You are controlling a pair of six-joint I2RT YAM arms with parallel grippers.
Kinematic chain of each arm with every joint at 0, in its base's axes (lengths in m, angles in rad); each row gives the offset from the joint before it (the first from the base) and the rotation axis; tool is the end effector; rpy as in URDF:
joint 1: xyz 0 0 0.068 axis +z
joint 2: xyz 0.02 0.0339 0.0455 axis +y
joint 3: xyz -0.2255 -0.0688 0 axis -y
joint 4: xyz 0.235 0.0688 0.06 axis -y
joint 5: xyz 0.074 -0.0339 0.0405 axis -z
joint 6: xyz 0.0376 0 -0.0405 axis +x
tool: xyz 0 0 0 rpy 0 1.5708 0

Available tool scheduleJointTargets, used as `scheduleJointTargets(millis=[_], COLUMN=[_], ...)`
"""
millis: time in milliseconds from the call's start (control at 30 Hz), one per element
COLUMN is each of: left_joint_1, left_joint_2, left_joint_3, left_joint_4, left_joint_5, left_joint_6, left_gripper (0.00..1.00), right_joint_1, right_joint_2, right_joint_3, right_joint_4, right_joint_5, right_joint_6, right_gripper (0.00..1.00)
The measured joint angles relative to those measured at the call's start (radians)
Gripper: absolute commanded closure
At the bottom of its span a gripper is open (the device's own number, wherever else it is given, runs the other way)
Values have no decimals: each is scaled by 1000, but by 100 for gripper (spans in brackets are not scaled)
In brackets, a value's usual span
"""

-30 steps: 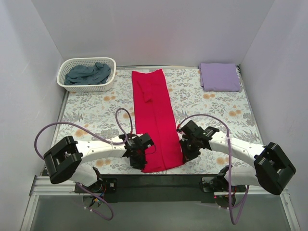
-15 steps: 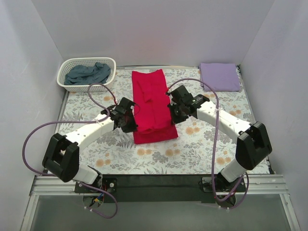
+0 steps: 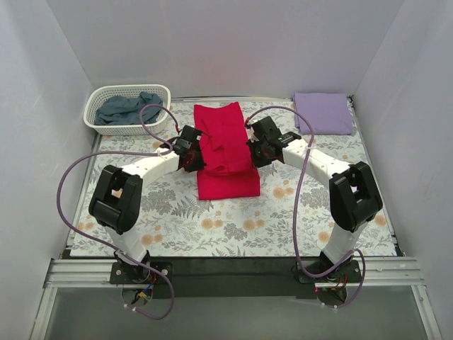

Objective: Fold and stack the t-shirts
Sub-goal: Fold the tshirt

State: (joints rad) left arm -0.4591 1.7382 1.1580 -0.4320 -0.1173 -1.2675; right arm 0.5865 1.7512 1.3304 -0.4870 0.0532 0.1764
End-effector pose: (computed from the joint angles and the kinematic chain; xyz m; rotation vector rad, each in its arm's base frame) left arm 0.3121 -0.1494 0.1628 -1.0839 2.4204 -0.4768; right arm 0.3077 0.2021 0.2062 -0.4857 2.4474 0.2581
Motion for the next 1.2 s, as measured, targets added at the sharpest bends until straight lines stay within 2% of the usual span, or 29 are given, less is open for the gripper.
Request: scheduleJointTargets(millis=[500,1200], left_joint_1=[6,6], left_joint_2=[76,72], left_joint_3=[10,1], left_joint_4=[97,167], left_joint_5=[-54,-89], left_joint_6=[53,64], left_gripper=[100,100], right_joint_1=[-31,-44], right_joint_2=[79,90], right_joint_3=[-13,-20], right_joint_4=[153,209], right_joint_5=[-11,-23], right_joint_6=[-16,-23], right_gripper=[99,99])
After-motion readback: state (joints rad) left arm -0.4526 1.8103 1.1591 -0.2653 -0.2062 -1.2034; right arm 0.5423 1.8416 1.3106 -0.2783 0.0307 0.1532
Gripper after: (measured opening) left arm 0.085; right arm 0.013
